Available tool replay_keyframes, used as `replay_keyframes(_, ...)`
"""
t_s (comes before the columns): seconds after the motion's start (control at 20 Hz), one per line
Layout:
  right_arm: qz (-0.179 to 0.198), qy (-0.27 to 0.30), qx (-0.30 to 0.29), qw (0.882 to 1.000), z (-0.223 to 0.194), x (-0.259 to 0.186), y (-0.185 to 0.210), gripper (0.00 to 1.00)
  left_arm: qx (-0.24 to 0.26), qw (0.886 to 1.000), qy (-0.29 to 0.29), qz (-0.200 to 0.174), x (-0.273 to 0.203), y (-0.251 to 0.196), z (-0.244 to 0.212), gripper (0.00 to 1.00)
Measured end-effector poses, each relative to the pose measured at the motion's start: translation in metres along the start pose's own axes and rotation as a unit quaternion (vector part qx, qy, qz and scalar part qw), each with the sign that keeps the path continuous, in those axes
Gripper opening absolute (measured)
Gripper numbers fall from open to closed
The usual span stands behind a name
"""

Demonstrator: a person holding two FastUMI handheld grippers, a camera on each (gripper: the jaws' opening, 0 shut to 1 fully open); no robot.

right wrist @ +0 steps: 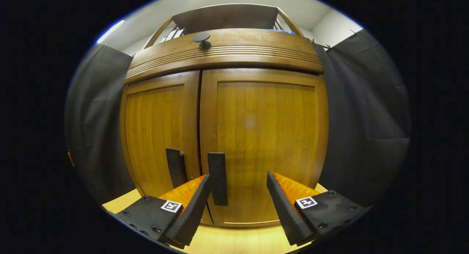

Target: Open the right door of the double-door shoe cabinet with the right hand, and open the left door with the left hand.

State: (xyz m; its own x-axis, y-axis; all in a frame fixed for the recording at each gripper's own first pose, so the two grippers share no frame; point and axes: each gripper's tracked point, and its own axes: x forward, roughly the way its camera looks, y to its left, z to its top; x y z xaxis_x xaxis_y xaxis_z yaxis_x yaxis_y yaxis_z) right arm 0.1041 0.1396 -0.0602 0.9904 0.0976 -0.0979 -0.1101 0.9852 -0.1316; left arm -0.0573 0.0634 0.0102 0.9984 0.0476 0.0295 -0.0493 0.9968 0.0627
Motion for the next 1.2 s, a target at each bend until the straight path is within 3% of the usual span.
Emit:
replay_keyframes(0.1,0.007,0.006,0.001,1.0,-0.006,0.011,0.008,0.98,0.001,1.0,-0.002,0.007,-0.003,0.007,0.0,0.94)
replay_keyframes(0.15,0.009,0.009,0.001,1.0,-0.007,0.017,0.012,0.89,0.002,1.0,-0.002,0.01,-0.004,0.01,0.001,0.92)
replay_keyframes(0.25,0.017,0.016,-0.001,1.0,-0.011,0.027,0.019,0.89,0.004,1.0,-0.001,0.016,-0.005,0.017,0.0,0.92)
replay_keyframes(0.35,0.02,0.021,0.001,1.0,-0.014,0.032,0.024,0.81,0.006,1.0,-0.001,0.021,-0.006,0.023,0.0,0.92)
replay_keyframes(0.4,0.021,0.022,0.002,1.0,-0.015,0.035,0.026,0.92,0.006,1.0,0.0,0.023,-0.006,0.024,-0.001,0.92)
replay_keyframes(0.45,0.021,0.021,0.003,1.0,-0.015,0.037,0.029,0.77,0.006,1.0,0.0,0.025,-0.006,0.027,-0.001,0.92)
replay_keyframes(0.5,0.02,0.021,0.003,1.0,-0.015,0.037,0.03,0.83,0.005,1.0,0.0,0.027,-0.008,0.03,-0.001,0.92)
replay_keyframes(0.65,0.011,0.012,-0.001,1.0,-0.011,0.045,0.027,0.85,0.005,0.999,0.004,0.033,-0.009,0.036,-0.004,0.94)
replay_keyframes(0.85,0.012,0.014,0.004,1.0,-0.013,0.049,0.03,0.58,0.004,0.999,0.005,0.038,-0.01,0.04,-0.005,0.94)
replay_keyframes(0.95,0.005,0.016,0.003,1.0,-0.014,0.053,0.027,0.58,0.002,0.999,0.005,0.038,-0.01,0.04,-0.005,0.92)
replay_keyframes(1.05,0.006,0.022,0.007,1.0,-0.016,0.055,0.027,0.38,0.001,0.999,0.006,0.037,-0.012,0.039,-0.006,0.94)
replay_keyframes(1.15,0.009,0.029,0.01,0.999,-0.021,0.056,0.028,0.48,0.0,0.999,0.007,0.034,-0.012,0.038,-0.008,0.92)
replay_keyframes(1.2,0.009,0.026,0.011,1.0,-0.019,0.056,0.027,0.44,-0.001,0.999,0.007,0.034,-0.012,0.038,-0.008,0.92)
